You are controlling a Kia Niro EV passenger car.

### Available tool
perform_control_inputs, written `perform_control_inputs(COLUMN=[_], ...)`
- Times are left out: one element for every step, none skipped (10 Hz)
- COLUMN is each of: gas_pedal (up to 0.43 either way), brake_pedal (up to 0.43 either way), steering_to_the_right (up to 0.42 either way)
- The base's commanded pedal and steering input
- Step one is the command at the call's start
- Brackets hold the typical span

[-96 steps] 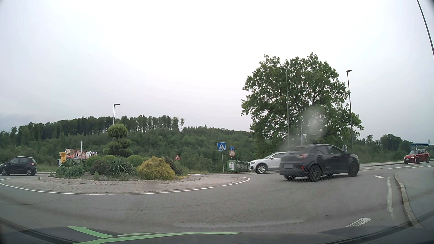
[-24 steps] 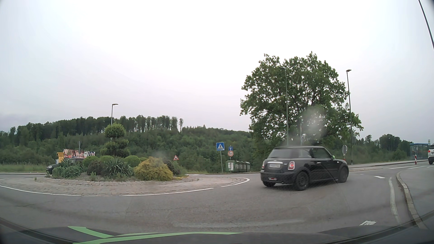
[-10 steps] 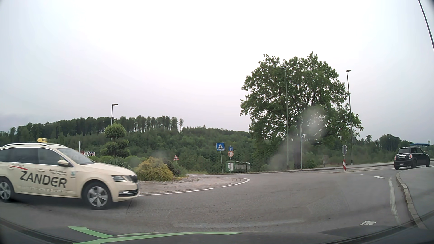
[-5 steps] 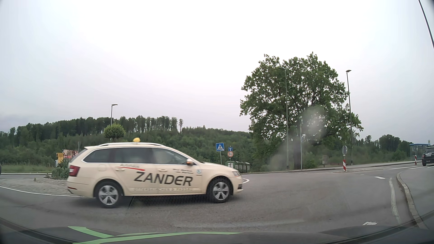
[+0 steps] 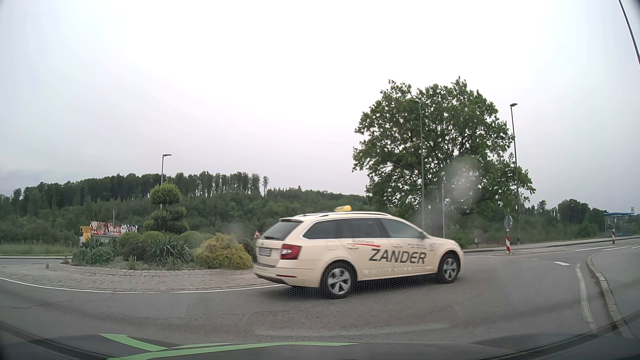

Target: Follow the waypoints while adhering to traffic rules and regulations

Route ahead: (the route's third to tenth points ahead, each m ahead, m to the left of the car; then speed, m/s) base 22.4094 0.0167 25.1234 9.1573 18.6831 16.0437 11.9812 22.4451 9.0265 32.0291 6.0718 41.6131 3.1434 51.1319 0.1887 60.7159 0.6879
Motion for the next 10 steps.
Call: perform_control_inputs(gas_pedal=[0.26, 0.268, 0.287, 0.319, 0.35, 0.358, 0.37, 0.378, 0.39, 0.39], brake_pedal=[0.0, 0.0, 0.0, 0.0, 0.0, 0.0, 0.0, 0.0, 0.0, 0.0], steering_to_the_right=[0.092, 0.098, 0.107, 0.118, 0.133, 0.148, 0.165, 0.176, 0.188, 0.194])
